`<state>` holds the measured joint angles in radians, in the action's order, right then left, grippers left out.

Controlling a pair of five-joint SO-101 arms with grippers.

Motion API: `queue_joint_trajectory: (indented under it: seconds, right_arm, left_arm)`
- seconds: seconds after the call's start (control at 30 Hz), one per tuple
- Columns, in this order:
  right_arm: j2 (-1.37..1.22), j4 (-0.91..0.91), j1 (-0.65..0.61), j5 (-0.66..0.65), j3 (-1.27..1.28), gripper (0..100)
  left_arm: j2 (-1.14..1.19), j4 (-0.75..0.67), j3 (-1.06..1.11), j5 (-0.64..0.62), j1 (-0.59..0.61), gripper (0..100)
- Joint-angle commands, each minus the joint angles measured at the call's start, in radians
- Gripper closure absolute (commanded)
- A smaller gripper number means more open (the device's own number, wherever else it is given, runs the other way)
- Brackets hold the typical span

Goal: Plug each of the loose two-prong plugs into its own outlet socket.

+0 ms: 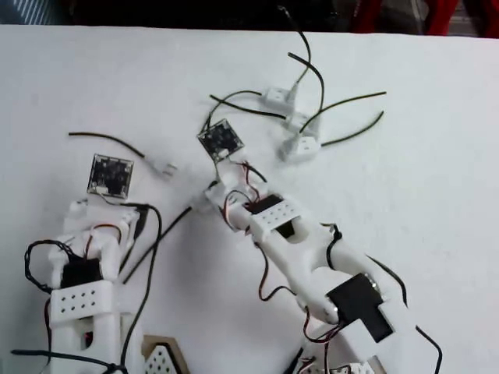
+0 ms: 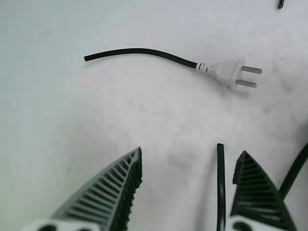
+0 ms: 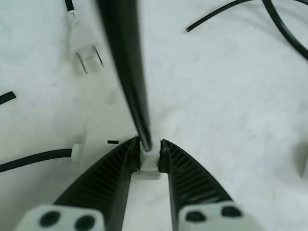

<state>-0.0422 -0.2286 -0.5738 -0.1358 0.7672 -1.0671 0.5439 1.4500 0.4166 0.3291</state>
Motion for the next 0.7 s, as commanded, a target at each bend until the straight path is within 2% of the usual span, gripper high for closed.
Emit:
queue_joint_trajectory:
  seconds: [0.0,0.2,0.3,0.4,0.53,0.67]
  right_arm:
    - [0.001,-0.013,0.018,-0.006,-0.021,98.1]
    - [0.019,-0.001,0.186,0.003,-0.13,98.1]
    - [-0.008,0.101,0.28,0.003,-0.16,97.5]
    - [-0.039,0.2,0.34,0.003,-0.16,87.8]
    - [-0.042,0.157,0.332,0.005,-0.155,72.5]
    - [0.025,0.028,0.272,0.005,-0.153,74.1]
  left_arm:
    - [-0.019,-0.021,-0.003,0.008,0.001,70]
    - [-0.019,-0.021,-0.003,0.008,0.001,70]
    - [-0.019,-0.021,-0.003,0.008,0.001,70]
    - [-0.019,-0.021,-0.003,0.008,0.001,70]
    - [-0.019,-0.021,-0.003,0.008,0.001,70]
    - [-0.019,-0.021,-0.003,0.008,0.001,70]
